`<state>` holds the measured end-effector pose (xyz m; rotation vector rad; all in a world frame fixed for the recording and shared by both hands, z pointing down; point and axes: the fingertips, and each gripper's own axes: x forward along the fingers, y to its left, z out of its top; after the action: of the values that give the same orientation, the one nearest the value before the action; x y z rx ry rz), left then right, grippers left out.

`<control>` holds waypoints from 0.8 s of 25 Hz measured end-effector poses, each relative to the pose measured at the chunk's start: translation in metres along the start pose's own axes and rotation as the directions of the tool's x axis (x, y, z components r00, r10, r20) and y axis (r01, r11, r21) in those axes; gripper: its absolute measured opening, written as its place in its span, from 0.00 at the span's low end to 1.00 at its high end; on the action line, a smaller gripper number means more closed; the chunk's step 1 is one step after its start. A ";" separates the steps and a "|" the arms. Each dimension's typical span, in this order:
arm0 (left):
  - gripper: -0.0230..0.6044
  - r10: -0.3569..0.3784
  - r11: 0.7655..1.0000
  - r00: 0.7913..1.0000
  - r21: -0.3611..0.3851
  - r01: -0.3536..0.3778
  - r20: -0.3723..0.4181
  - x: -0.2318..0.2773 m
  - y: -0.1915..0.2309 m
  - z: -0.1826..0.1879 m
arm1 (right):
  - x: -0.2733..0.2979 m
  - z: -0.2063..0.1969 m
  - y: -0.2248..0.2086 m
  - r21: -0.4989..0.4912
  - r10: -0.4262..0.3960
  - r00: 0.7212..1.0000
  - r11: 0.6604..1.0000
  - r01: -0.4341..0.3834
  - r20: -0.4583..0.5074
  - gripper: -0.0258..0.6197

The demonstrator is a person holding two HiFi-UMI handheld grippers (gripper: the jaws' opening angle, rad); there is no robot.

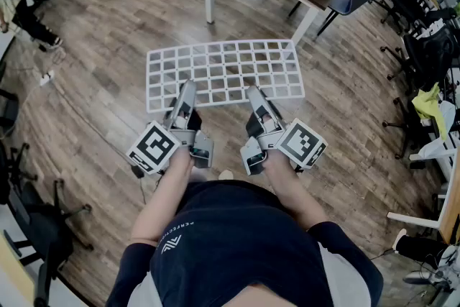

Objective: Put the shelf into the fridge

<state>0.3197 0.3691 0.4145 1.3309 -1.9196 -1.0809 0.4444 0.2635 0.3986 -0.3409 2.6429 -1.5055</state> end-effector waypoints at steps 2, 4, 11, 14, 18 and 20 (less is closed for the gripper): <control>0.19 0.000 1.000 1.000 0.007 0.000 -0.005 0.000 -0.001 -0.001 | -0.002 -0.001 -0.001 0.005 -0.004 1.000 1.000 0.004 0.001 0.16; 0.19 0.002 1.000 1.000 0.007 -0.002 -0.008 0.000 -0.001 -0.002 | -0.002 -0.001 -0.002 0.007 -0.007 1.000 1.000 0.007 0.000 0.16; 0.19 0.018 1.000 1.000 0.014 -0.018 -0.014 0.000 0.002 -0.005 | -0.004 -0.002 -0.007 0.028 -0.006 1.000 1.000 0.006 -0.007 0.16; 0.19 0.020 1.000 1.000 0.018 -0.020 -0.015 0.001 0.002 -0.004 | -0.002 -0.003 -0.009 0.038 -0.002 1.000 0.999 0.002 -0.006 0.16; 0.19 0.026 1.000 0.999 0.017 -0.026 -0.025 0.006 0.010 -0.004 | 0.003 -0.005 -0.015 0.045 -0.007 1.000 0.999 0.008 -0.010 0.16; 0.19 0.029 1.000 0.999 0.008 -0.029 -0.036 0.013 0.015 -0.003 | 0.008 -0.004 -0.018 0.035 -0.016 1.000 0.999 0.016 -0.007 0.17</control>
<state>0.3103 0.3589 0.4291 1.3141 -1.9126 -1.0299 0.4384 0.2562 0.4167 -0.3555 2.6214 -1.5582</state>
